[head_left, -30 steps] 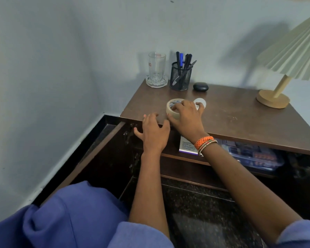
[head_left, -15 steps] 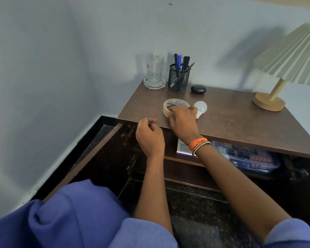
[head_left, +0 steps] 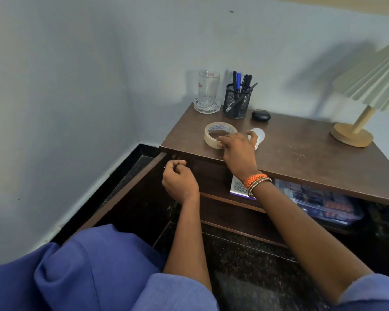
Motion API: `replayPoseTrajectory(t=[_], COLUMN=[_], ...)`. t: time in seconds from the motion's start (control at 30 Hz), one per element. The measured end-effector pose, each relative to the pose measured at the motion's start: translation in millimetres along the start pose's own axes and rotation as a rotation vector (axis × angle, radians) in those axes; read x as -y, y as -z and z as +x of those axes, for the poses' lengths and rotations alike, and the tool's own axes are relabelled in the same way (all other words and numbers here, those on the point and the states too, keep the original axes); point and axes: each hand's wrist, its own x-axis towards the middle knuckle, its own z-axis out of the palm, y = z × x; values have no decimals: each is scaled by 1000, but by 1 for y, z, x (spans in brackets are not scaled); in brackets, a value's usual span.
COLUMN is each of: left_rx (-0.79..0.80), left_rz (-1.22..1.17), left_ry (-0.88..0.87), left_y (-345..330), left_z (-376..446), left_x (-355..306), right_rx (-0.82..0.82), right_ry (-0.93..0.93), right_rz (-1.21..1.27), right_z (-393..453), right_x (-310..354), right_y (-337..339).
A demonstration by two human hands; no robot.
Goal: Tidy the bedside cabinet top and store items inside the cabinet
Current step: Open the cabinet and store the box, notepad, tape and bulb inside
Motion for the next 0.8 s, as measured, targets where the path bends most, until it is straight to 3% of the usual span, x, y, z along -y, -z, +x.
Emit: replayPoseTrajectory(t=[0.3, 0.4, 0.6, 0.7, 0.8], left_rx=[4, -11, 50, 92, 159], left_rz=[-32, -71, -323, -316, -201], left_ry=[19, 53, 575, 690, 727], left_y=[-1, -1, 10, 18, 21], left_z=[-1, 0, 14, 19, 17], left_x=[2, 1, 11, 25, 39], right_rx=[1, -87, -259, -152, 3], right_ry=[10, 82, 293, 389, 357], right_rz=[30, 58, 177, 164, 157], right_z=[-1, -10, -82, -132, -159], right_x=[0, 5, 25, 17, 2], right_y=[1, 5, 15, 3, -23])
